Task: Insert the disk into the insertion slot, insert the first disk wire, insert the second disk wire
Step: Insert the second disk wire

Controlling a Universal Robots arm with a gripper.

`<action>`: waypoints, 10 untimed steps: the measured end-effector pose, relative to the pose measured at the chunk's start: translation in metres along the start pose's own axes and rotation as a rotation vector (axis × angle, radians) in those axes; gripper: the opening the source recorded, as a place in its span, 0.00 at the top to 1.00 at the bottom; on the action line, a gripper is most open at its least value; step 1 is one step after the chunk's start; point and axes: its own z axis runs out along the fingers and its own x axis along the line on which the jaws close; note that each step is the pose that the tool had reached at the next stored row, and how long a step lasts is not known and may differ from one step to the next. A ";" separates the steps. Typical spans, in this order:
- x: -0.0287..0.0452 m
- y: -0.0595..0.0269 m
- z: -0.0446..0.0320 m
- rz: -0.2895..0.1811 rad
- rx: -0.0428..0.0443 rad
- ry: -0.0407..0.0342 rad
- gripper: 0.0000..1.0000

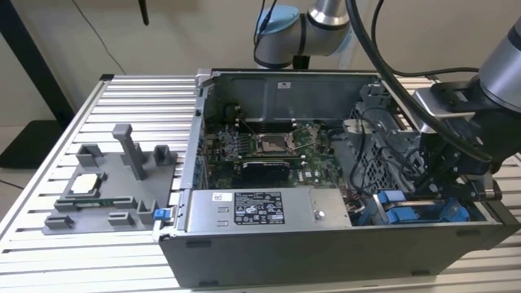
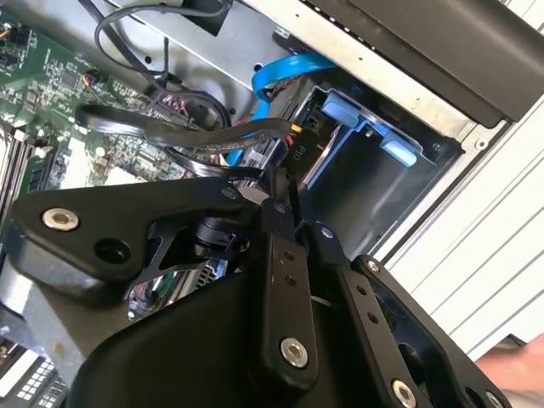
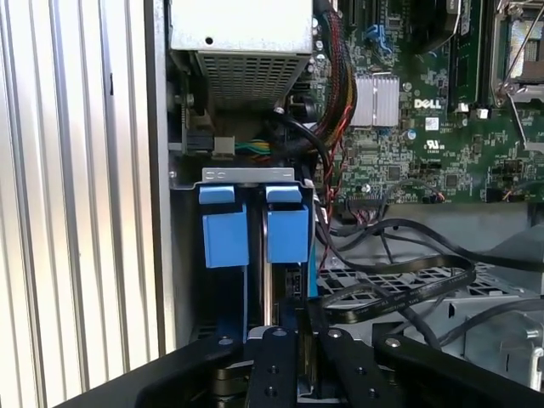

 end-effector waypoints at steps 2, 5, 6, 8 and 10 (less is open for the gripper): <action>-0.0001 0.0000 0.0008 0.000 0.0000 -0.0013 1.00; -0.0002 0.0000 0.0008 0.000 0.0000 -0.0018 1.00; -0.0002 0.0000 0.0008 0.000 -0.0001 -0.0019 1.00; -0.0003 0.0000 0.0001 0.000 -0.0014 -0.0026 1.00; -0.0005 -0.0001 -0.0015 0.001 -0.0053 -0.0037 1.00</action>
